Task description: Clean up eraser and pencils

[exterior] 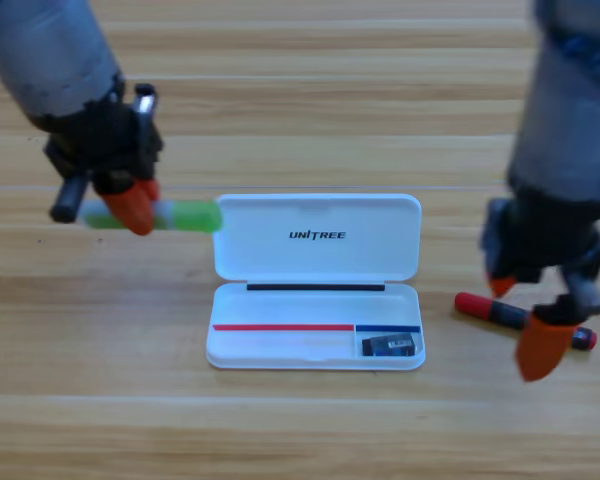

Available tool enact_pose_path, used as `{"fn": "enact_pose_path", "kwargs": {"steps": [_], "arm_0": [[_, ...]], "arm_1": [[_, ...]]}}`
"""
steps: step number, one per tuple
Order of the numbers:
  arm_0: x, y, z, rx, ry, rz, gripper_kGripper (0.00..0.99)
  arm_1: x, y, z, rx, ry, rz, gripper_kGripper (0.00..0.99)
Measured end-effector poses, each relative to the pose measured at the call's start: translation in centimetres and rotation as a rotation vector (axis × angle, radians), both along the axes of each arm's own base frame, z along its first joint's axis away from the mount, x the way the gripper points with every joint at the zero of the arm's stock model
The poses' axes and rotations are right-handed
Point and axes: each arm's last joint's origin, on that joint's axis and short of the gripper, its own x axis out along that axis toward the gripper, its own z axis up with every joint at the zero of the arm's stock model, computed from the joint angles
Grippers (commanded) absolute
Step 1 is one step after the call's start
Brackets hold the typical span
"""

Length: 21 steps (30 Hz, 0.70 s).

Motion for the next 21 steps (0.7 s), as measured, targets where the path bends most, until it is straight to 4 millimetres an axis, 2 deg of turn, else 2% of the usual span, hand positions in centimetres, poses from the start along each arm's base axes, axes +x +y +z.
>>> {"fn": "enact_pose_path", "kwargs": {"steps": [2,5,9,12,15,21], "arm_0": [[0.0,-0.9,-0.3,-0.003,0.010,-0.011,0.009],[0.2,-2.5,-1.4,0.006,0.033,-0.029,0.011],[0.4,-4.5,-2.9,0.011,0.055,-0.048,0.009],[0.6,-5.7,-3.9,0.002,0.063,-0.061,0.009],[0.7,-6.9,-5.0,0.002,0.076,-0.076,0.009],[1.3,-9.0,-6.9,0.011,0.097,-0.085,0.009]], "arm_1": [[0.4,-1.1,0.2,0.006,-0.009,-0.031,0.862],[2.5,-2.2,-0.6,0.005,-0.046,-0.097,0.862],[6.6,-2.8,-3.7,-0.018,-0.090,-0.176,0.862],[8.3,-3.0,-6.5,-0.046,-0.084,-0.206,0.861],[9.1,-2.9,-8.0,-0.056,-0.075,-0.217,0.856],[9.6,-2.8,-9.3,-0.075,-0.055,-0.221,0.811]]}}
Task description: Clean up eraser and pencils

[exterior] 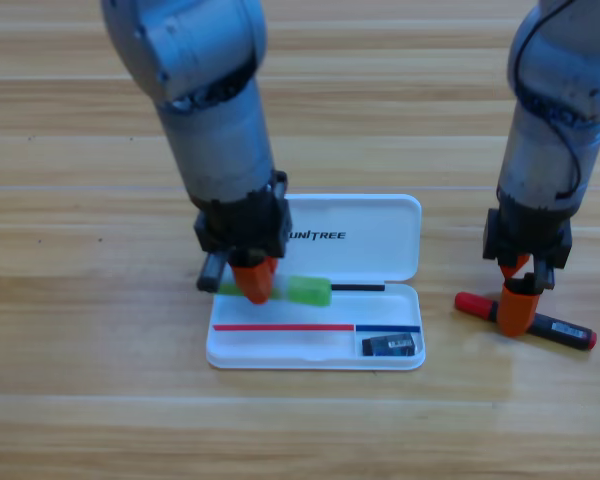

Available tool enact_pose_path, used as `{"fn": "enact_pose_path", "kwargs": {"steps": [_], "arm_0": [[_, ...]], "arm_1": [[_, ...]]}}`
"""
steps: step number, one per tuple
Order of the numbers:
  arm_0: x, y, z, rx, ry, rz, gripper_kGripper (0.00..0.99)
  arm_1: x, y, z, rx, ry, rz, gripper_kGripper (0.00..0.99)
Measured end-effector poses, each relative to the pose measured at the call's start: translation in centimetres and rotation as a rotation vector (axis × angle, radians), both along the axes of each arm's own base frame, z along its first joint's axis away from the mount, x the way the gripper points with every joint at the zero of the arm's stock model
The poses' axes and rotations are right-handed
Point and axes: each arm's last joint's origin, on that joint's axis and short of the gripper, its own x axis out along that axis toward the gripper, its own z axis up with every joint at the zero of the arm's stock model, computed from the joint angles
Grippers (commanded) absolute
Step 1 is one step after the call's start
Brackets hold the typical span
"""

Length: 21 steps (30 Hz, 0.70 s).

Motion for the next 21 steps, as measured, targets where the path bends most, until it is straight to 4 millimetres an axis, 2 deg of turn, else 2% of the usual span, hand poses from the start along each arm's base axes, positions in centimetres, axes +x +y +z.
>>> {"fn": "enact_pose_path", "kwargs": {"steps": [3,5,9,10,11,14,16,21], "arm_0": [[0.0,-0.7,-0.7,0.004,0.009,-0.007,0.009],[-0.1,-1.0,-1.0,0.007,0.015,-0.009,0.009],[-0.2,-1.3,-1.5,0.014,0.023,-0.008,0.011],[-0.2,-1.4,-1.6,0.014,0.024,-0.008,0.011],[-0.2,-1.4,-1.6,0.015,0.024,-0.008,0.011],[-0.2,-1.5,-1.7,0.014,0.024,-0.004,0.011],[-0.1,-1.5,-1.7,0.010,0.022,-0.002,0.011],[0.0,-1.6,-1.9,0.008,0.019,-0.002,0.011]], "arm_1": [[0.3,0.1,-1.0,-0.016,0.020,-0.002,0.808],[0.4,0.0,-1.3,-0.019,0.025,-0.004,0.729],[0.7,-0.3,-1.6,-0.022,0.029,-0.005,0.726],[0.7,-0.3,-1.6,-0.022,0.030,-0.005,0.660],[0.7,-0.3,-1.6,-0.022,0.030,-0.004,0.502],[0.8,-0.4,-1.7,-0.024,0.032,-0.003,0.161],[1.0,-0.6,-1.8,-0.023,0.035,0.007,0.000],[1.4,-1.1,-1.9,-0.023,0.038,0.008,0.000]]}}
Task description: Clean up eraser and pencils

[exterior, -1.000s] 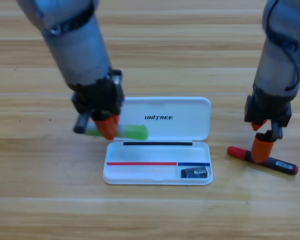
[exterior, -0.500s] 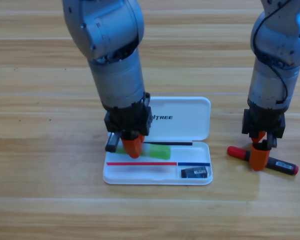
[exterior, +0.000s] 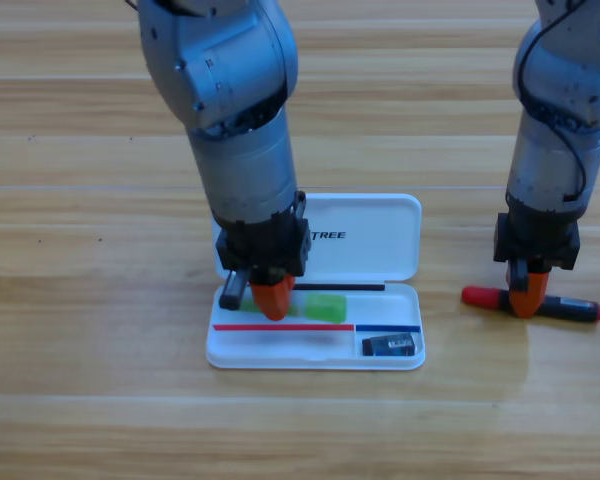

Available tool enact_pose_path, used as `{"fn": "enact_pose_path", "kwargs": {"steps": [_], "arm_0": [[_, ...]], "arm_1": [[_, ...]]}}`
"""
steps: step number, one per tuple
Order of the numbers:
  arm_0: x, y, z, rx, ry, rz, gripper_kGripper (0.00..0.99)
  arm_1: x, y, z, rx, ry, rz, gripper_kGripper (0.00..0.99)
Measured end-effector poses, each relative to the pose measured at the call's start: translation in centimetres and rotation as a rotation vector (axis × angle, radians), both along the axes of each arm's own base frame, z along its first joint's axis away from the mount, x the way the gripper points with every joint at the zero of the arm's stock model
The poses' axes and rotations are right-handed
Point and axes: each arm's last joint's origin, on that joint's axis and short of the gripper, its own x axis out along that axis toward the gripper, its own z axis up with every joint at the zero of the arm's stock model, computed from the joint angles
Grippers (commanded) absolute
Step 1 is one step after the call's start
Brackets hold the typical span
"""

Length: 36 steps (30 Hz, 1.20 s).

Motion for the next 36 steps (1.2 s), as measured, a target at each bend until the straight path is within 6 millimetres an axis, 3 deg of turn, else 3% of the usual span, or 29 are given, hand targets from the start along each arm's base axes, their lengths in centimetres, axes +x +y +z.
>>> {"fn": "enact_pose_path", "kwargs": {"steps": [17,24,27,30,31,34,35,36], "arm_0": [[-0.2,0.2,-1.3,0.014,0.015,0.000,0.011],[-0.2,0.3,-1.4,0.019,0.020,0.000,0.015],[-0.2,0.3,-1.4,0.019,0.020,0.000,0.095],[-0.2,0.3,-1.4,0.019,0.020,0.000,0.098],[-0.2,0.3,-1.4,0.019,0.020,0.000,0.196],[-0.2,0.3,-1.4,0.019,0.020,0.000,0.759],[-0.2,0.3,-1.4,0.019,0.020,0.000,0.874],[-0.2,0.3,-1.4,0.019,0.020,0.000,0.927]], "arm_1": [[-1.1,-0.9,0.4,-0.014,0.025,0.033,0.000],[-2.2,-1.7,3.0,-0.009,0.021,0.037,0.000],[-2.8,-2.1,4.8,0.021,-0.001,0.036,0.000],[-3.2,-2.2,5.6,0.044,-0.001,0.035,0.000],[-3.3,-2.2,5.8,0.049,-0.003,0.036,0.000],[-3.6,-2.4,6.6,0.055,-0.009,0.038,0.000],[-3.7,-2.4,6.7,0.054,-0.007,0.038,0.000],[-3.7,-2.4,6.7,0.052,-0.006,0.039,0.000]]}}
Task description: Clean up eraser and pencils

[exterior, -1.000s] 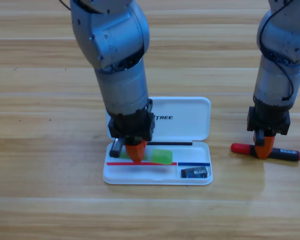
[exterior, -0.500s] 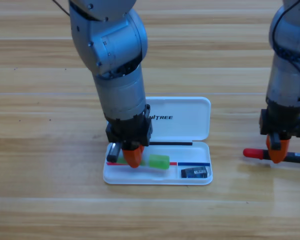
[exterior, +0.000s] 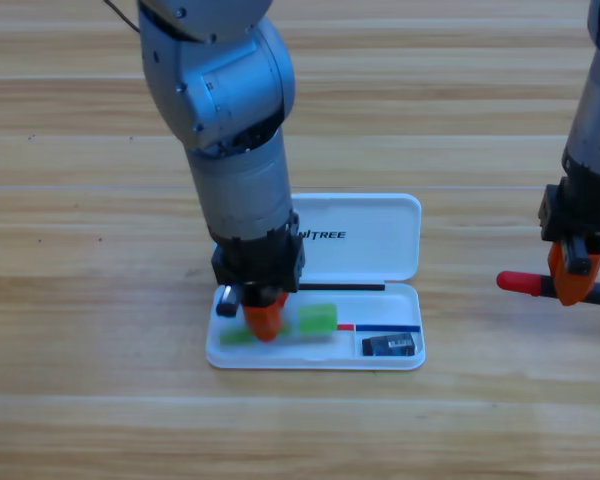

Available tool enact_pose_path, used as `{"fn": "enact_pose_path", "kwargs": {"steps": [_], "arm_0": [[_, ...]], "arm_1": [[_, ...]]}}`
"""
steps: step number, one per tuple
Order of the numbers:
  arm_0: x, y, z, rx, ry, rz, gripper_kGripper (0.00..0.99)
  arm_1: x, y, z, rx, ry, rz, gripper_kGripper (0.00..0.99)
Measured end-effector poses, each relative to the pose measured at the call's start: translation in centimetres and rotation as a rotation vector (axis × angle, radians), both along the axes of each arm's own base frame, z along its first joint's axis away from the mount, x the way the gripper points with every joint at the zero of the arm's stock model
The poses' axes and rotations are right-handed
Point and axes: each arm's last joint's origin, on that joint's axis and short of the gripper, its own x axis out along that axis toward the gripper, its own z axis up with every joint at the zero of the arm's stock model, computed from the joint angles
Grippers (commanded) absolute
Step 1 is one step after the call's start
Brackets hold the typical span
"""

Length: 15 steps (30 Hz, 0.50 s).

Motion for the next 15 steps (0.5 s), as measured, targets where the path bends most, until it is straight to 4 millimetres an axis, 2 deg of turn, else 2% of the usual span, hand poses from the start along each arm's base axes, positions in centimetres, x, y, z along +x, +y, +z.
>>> {"fn": "enact_pose_path", "kwargs": {"steps": [2,11,15], "arm_0": [[0.0,0.0,0.0,0.000,0.000,0.003,0.990],[0.0,0.0,0.0,0.000,0.000,0.003,0.990],[0.0,0.0,0.0,0.000,0.000,0.003,0.990]], "arm_1": [[-0.1,0.1,0.0,0.000,0.000,0.003,0.000],[-0.5,0.6,0.0,0.004,0.004,0.019,0.000],[-1.2,1.8,0.6,0.013,0.003,0.053,0.000]]}}
